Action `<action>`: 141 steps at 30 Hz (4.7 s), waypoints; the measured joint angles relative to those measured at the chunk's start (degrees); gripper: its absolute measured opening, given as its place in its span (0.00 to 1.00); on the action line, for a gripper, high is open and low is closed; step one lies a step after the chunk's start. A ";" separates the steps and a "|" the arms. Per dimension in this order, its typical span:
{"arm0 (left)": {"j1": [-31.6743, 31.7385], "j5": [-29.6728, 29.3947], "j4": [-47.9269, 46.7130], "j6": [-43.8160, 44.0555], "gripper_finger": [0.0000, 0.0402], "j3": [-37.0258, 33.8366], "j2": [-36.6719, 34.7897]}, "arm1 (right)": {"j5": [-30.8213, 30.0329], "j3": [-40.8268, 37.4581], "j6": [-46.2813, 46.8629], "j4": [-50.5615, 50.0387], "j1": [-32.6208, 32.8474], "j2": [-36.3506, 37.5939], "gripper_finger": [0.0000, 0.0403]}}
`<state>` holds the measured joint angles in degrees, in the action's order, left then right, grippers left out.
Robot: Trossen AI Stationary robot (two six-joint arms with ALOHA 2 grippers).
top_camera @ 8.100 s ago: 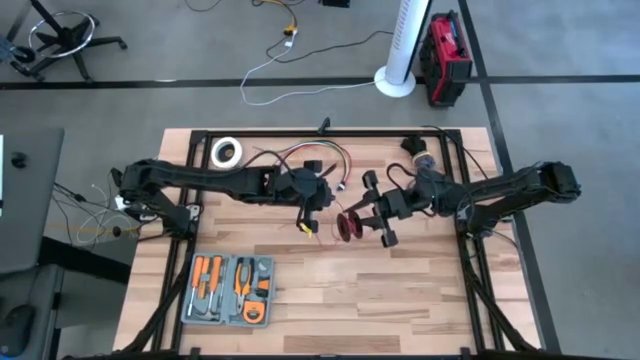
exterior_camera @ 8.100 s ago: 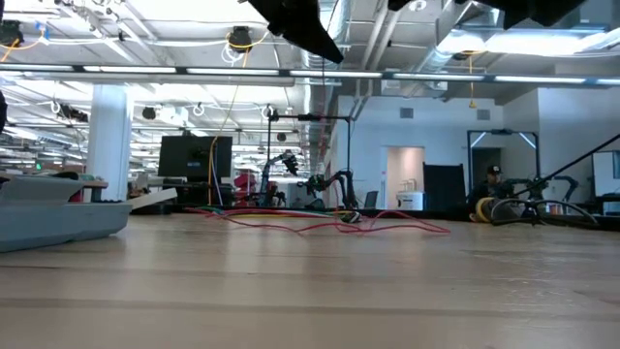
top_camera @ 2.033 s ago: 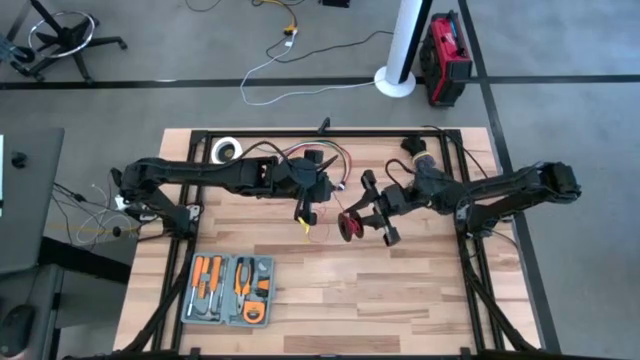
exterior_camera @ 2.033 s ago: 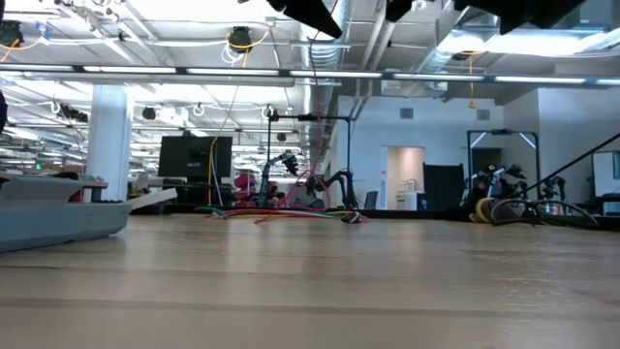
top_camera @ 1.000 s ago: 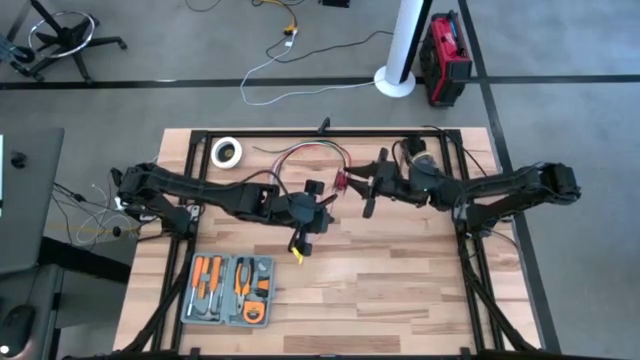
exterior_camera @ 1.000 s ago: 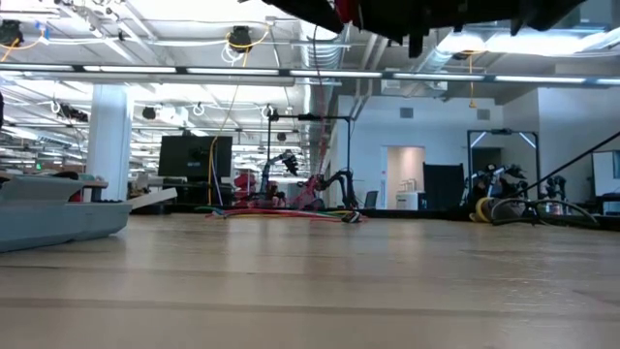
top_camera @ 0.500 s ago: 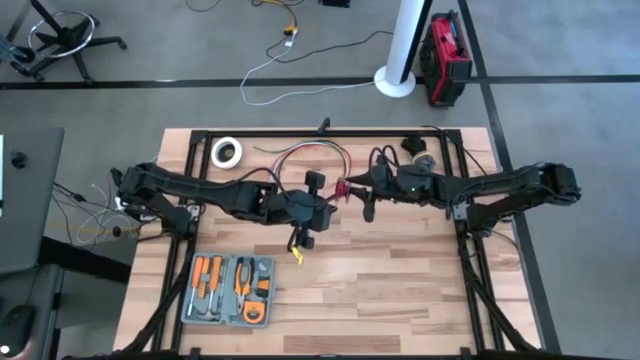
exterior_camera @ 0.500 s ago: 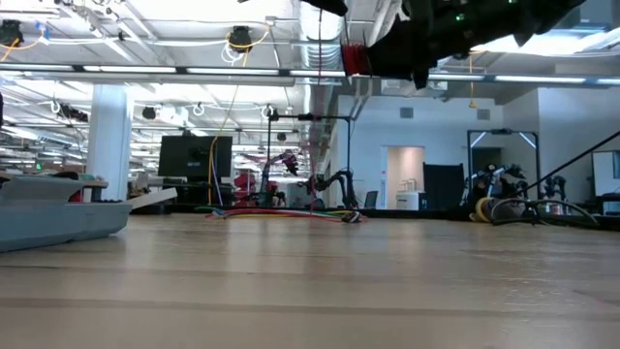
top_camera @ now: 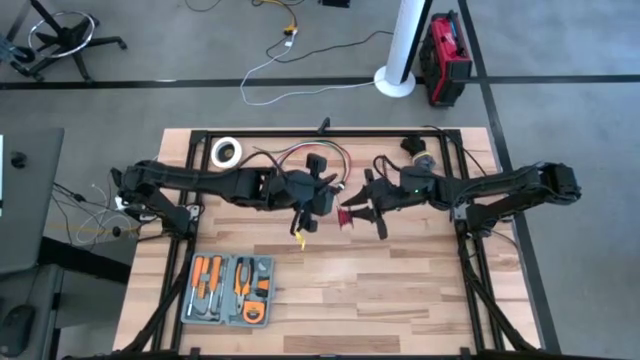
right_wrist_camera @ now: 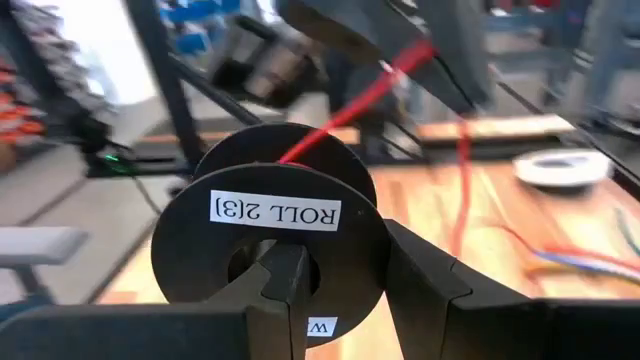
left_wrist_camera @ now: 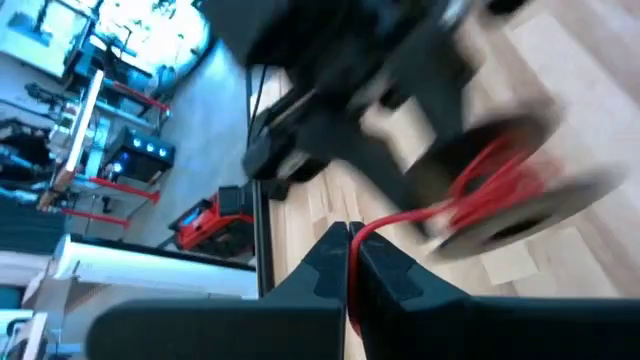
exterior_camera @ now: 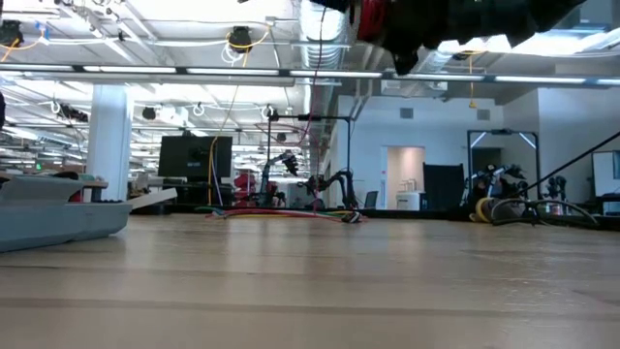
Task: Coil cords
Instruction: Coil the red wire on the black spool
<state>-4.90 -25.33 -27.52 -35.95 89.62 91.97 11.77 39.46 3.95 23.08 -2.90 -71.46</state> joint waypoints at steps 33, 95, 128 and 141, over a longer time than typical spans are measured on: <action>3.28 17.84 -7.51 19.63 0.00 -2.25 -0.10 | -11.71 -0.02 -3.73 21.50 -0.24 -0.07 0.27; 3.87 14.16 -2.77 17.42 0.00 -5.02 0.05 | 1.79 -0.02 -2.96 14.06 3.13 -0.04 0.27; -4.03 10.16 -0.06 17.83 0.00 -7.11 0.10 | -38.67 -0.02 -4.75 1.53 2.46 -0.04 0.27; -3.45 8.04 -0.30 10.74 0.00 -1.56 0.10 | -17.70 -0.02 -7.93 -5.30 2.39 -0.04 0.27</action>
<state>-8.35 -17.28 -27.81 -25.21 88.07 92.07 -5.93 39.44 -3.98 17.78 -0.51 -71.50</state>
